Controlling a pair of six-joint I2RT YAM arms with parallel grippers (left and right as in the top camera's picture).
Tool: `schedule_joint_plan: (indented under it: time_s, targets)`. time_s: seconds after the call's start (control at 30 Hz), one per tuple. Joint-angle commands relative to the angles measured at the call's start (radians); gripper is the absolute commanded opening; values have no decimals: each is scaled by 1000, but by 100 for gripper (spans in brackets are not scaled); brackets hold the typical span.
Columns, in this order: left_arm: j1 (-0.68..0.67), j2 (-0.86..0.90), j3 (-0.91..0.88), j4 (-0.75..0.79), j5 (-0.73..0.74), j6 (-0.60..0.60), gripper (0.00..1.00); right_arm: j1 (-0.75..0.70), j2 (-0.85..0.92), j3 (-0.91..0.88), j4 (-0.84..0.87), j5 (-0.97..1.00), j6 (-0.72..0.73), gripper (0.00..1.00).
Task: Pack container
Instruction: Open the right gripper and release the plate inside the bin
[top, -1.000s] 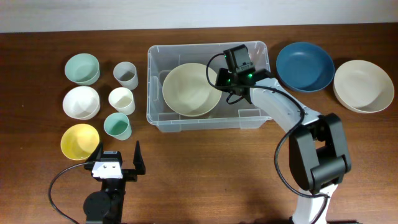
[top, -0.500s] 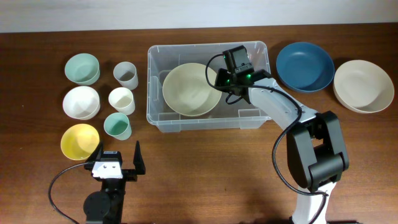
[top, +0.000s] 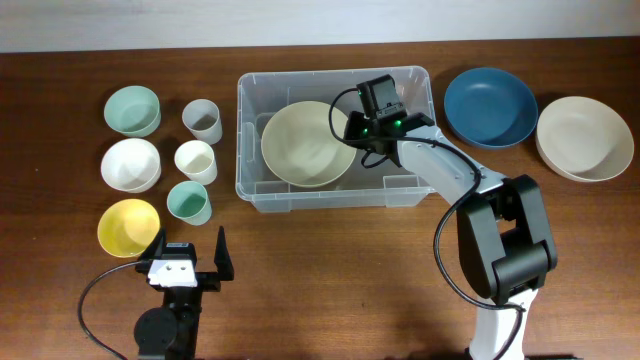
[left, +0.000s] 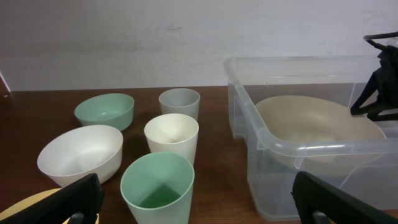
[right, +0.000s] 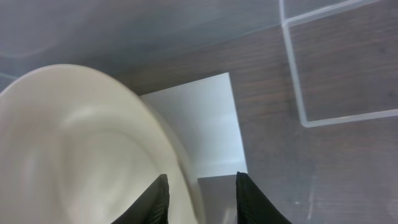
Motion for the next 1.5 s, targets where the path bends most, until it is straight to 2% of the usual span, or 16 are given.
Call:
schedule_joint_plan:
  time_s: [0.0,0.2,0.27,0.8,0.9,1.07,1.47]
  targets:
    - [5,-4,-9,5,-10,-10,100,2,11,20,3,-24,-9,31]
    - [5,-4,-9,5,-10,-10,100,2,11,20,2,-41,-9,29]
    - [5,-4,-9,5,-11,-10,100,3,11,20,0,-42,-9,25]
    - [5,-4,-9,5,-10,-10,100,28,11,20,4,-44,-9,25]
    - [5,-4,-9,5,-10,-10,100,28,11,19,3,-45,-9,18]
    - [5,-4,-9,5,-10,-10,100,29,11,19,3,-45,-9,13]
    - [5,-4,-9,5,-11,-10,100,29,11,23,6,-50,-10,17]
